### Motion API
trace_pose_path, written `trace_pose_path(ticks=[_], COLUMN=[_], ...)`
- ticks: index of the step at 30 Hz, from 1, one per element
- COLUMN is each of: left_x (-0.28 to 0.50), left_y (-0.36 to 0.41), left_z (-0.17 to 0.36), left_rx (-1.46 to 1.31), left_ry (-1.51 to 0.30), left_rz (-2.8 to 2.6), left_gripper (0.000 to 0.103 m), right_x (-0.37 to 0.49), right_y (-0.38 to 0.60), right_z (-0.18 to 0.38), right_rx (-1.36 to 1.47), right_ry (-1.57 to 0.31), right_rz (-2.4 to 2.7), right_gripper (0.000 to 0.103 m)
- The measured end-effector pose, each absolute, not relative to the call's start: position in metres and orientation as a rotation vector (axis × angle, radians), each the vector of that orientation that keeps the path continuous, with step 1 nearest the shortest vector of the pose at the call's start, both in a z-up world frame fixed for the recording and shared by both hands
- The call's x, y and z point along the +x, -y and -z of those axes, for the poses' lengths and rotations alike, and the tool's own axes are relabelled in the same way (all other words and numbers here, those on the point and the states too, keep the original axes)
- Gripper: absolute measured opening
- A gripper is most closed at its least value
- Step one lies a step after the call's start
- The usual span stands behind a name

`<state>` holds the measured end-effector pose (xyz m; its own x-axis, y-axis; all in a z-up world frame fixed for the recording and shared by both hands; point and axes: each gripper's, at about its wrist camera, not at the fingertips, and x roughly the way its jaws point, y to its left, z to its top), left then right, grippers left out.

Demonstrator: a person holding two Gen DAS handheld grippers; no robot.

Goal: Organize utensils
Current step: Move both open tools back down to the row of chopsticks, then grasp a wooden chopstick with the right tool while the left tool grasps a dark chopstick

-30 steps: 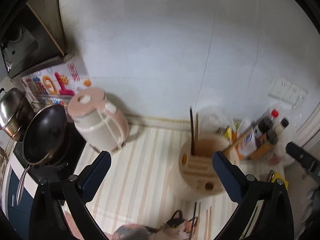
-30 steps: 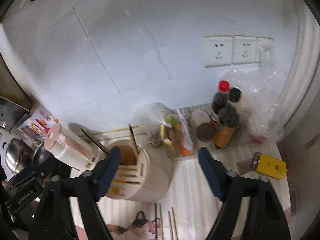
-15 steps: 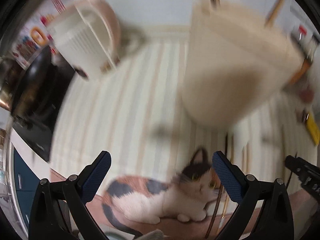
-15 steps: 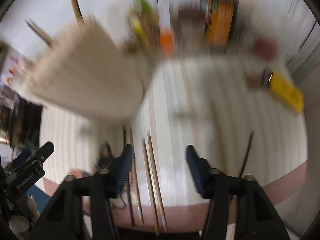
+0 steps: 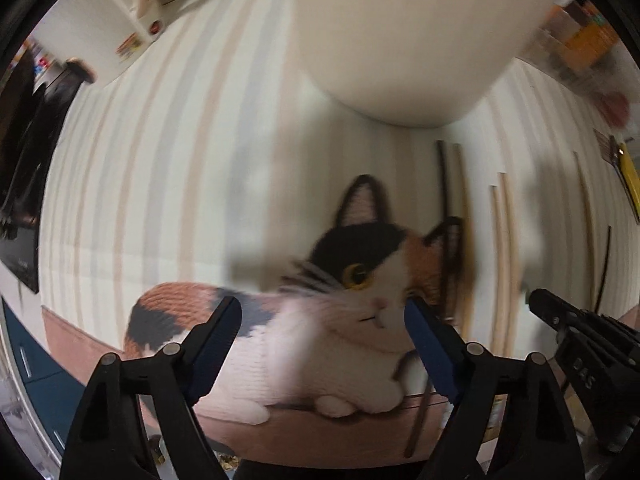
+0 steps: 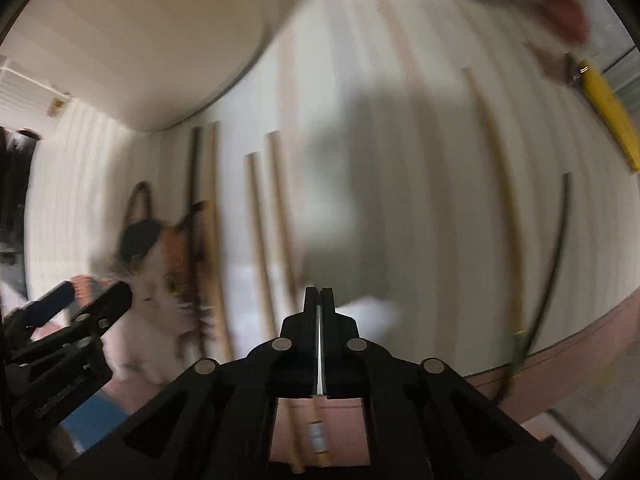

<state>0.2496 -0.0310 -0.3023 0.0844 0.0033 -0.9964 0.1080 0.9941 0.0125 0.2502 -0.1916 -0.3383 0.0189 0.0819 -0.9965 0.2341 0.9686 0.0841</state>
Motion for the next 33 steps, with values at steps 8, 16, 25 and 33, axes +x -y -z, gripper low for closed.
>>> trace_pose_path(ticks=[8, 16, 25, 33], left_x=[0.249, 0.246, 0.253, 0.245], left_y=[0.085, 0.087, 0.015, 0.003], left_z=[0.318, 0.324, 0.327, 0.33], left_rx=[0.15, 0.199, 0.025, -0.044], left_ry=[-1.468, -1.46, -1.51, -1.508], left_rz=[0.182, 0.167, 0.052, 0.101], left_gripper=[0.043, 0.001, 0.004, 0.035], right_x=[0.232, 0.225, 0.249, 0.262], right_y=[0.233, 0.232, 0.194, 0.162], right_z=[0.346, 0.345, 0.358, 0.369], right_rx=[0.363, 0.477, 0.435, 0.346], right_ry=[-1.566, -1.535, -1.576, -1.633], right_rz=[0.14, 0.062, -0.008, -0.023], right_gripper=[0.0, 0.001, 0.007, 0.011])
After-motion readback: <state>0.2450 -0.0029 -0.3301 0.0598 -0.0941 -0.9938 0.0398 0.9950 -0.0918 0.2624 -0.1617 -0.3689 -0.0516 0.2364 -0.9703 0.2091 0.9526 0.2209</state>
